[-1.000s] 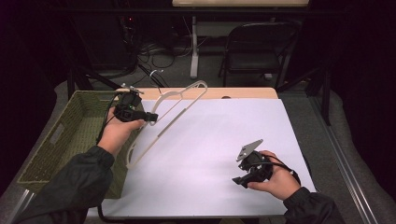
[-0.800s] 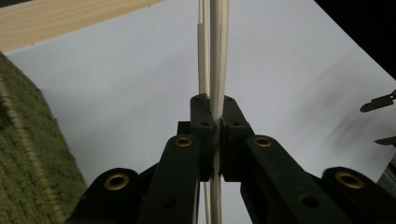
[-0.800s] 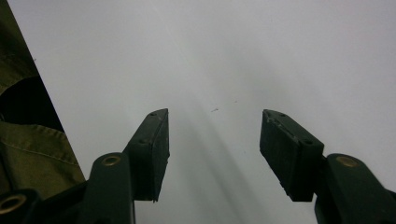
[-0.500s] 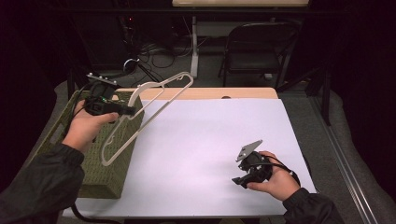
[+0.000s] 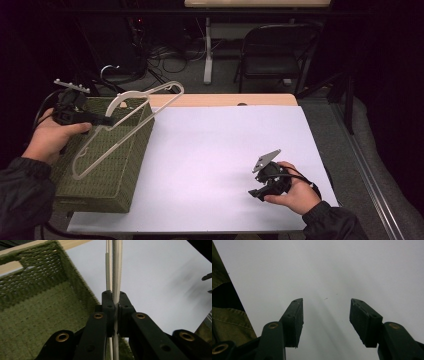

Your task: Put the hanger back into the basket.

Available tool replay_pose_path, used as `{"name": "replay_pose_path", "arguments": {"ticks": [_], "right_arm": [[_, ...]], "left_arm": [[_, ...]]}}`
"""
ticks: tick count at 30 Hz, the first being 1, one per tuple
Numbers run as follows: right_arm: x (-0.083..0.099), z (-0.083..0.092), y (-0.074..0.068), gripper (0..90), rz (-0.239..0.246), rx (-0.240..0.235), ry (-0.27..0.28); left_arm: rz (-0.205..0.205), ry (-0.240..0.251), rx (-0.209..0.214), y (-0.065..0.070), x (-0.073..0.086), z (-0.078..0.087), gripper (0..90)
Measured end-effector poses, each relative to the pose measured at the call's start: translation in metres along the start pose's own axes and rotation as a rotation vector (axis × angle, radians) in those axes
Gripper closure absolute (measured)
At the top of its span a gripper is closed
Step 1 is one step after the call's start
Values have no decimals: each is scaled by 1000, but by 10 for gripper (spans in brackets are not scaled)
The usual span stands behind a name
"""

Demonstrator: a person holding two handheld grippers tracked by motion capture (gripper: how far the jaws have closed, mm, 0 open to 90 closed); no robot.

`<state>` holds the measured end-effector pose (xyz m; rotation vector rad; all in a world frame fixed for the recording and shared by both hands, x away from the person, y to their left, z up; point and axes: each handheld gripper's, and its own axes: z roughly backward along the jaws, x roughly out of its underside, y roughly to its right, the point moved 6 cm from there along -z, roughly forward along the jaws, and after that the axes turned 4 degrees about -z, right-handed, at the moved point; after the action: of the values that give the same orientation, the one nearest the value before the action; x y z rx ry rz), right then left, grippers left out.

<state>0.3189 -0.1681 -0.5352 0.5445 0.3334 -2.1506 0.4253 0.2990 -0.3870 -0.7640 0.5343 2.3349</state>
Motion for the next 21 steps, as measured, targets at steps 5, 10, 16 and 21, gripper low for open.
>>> {"name": "replay_pose_path", "arguments": {"ticks": [5,10,16,21], "right_arm": [[-2,0,-1,447,-4,-2,-4],[-2,-1,1,448,11,-1,-5],[-2,-6,0,450,-3,-1,-3],[-3,-5,1,451,5,2,-5]], "left_arm": [[6,4,-16,-21,14,14,873],[24,6,-24,-43,28,28,874],[55,14,-52,-64,47,38,873],[64,6,-67,-74,60,45,873]]}}
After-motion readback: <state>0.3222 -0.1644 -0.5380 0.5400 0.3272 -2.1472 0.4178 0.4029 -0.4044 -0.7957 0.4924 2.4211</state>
